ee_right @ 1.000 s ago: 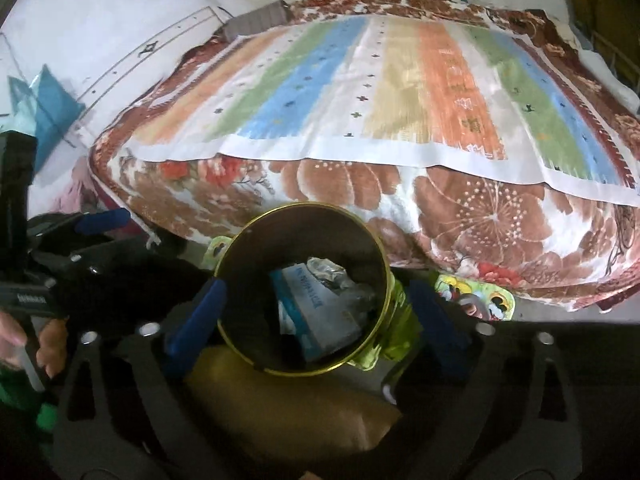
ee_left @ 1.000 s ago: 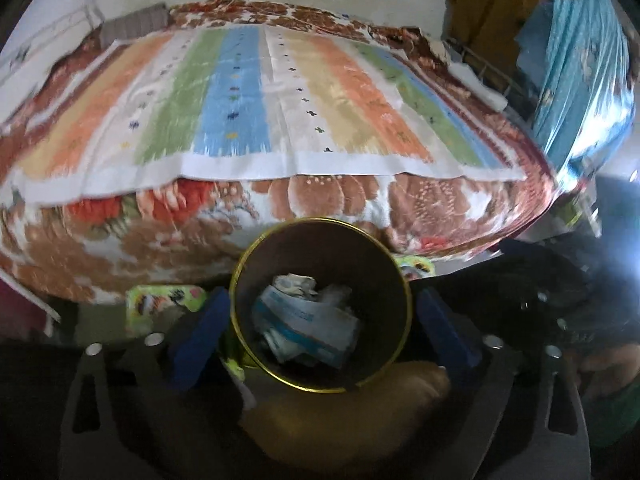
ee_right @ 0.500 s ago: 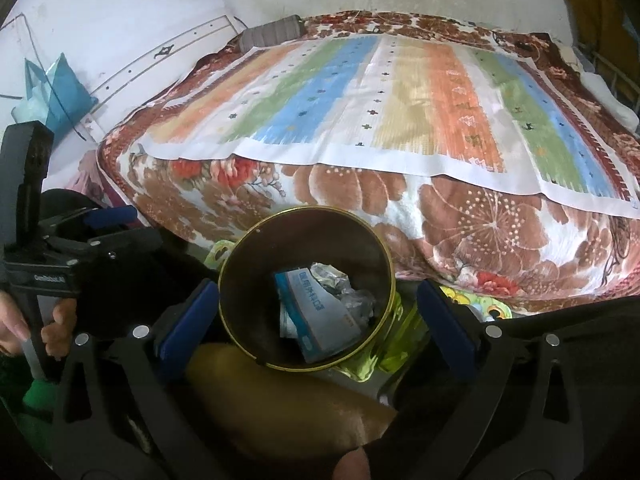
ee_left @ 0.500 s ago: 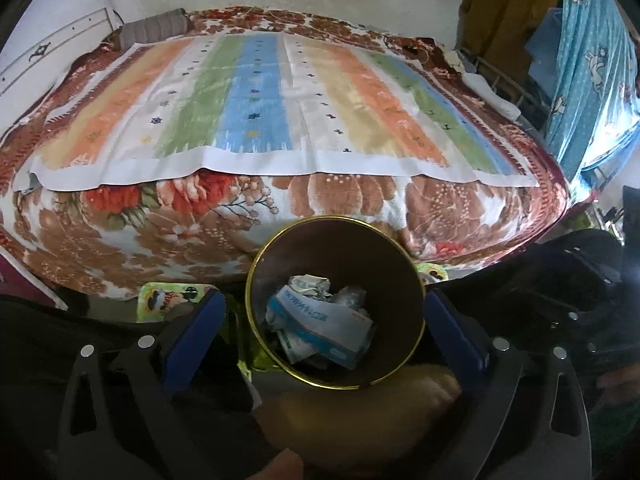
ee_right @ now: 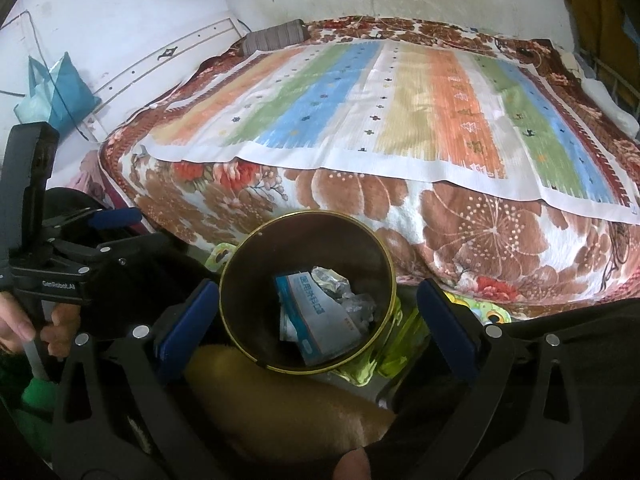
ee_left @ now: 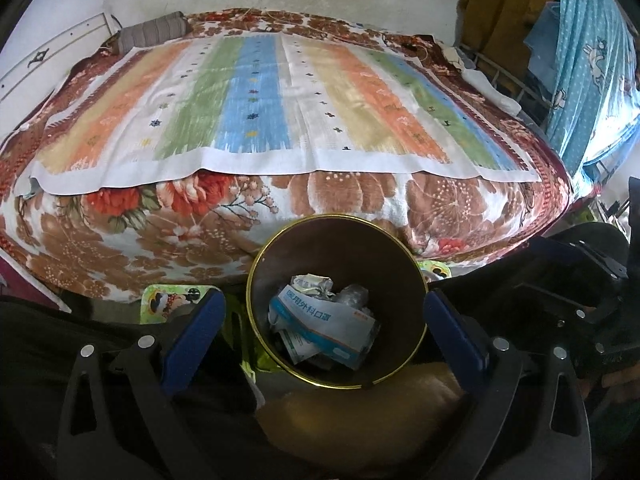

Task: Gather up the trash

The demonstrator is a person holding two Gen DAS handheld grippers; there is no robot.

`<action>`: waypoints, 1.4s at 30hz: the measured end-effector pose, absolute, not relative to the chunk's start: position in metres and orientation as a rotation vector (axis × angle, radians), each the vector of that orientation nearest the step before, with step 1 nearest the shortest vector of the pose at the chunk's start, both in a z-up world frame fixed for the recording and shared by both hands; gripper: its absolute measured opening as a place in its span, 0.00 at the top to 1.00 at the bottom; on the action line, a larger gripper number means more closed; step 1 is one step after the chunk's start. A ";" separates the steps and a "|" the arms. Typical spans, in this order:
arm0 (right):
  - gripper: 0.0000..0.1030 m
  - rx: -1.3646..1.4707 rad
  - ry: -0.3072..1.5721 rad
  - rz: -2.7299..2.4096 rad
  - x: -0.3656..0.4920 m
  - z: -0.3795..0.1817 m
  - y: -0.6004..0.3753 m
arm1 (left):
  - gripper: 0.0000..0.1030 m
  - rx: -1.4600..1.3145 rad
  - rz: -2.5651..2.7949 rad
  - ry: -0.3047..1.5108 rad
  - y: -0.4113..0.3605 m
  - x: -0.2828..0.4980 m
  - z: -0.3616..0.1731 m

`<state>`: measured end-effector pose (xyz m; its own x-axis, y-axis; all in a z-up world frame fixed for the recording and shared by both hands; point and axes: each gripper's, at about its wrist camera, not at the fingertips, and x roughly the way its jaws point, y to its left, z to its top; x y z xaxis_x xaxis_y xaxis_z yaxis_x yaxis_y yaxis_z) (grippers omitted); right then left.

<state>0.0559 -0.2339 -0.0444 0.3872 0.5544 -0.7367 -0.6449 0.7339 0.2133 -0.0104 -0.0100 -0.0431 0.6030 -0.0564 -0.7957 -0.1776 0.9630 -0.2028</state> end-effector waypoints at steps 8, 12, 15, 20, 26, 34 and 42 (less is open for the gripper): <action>0.09 -0.113 0.890 0.766 0.056 -0.044 -0.234 | 0.06 -0.274 0.074 0.928 -0.009 -0.011 -0.044; 0.09 -0.111 0.891 0.765 0.056 -0.044 -0.233 | 0.06 -0.277 0.074 0.928 -0.009 -0.011 -0.045; 0.09 -0.111 0.890 0.765 0.056 -0.044 -0.234 | 0.06 -0.276 0.074 0.928 -0.009 -0.011 -0.044; 0.09 -0.112 0.891 0.762 0.056 -0.043 -0.233 | 0.06 -0.276 0.074 0.927 -0.009 -0.011 -0.045; 0.09 -0.113 0.889 0.763 0.056 -0.044 -0.233 | 0.06 -0.277 0.072 0.931 -0.009 -0.011 -0.046; 0.09 -0.111 0.889 0.764 0.056 -0.043 -0.232 | 0.06 -0.278 0.073 0.932 -0.008 -0.011 -0.046; 0.09 -0.111 0.889 0.764 0.056 -0.043 -0.233 | 0.06 -0.277 0.072 0.933 -0.008 -0.011 -0.046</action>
<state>0.0556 -0.2330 -0.0434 0.3888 0.5557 -0.7349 -0.6431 0.7348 0.2155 -0.0105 -0.0076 -0.0458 0.5958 -0.0579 -0.8011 -0.1803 0.9623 -0.2037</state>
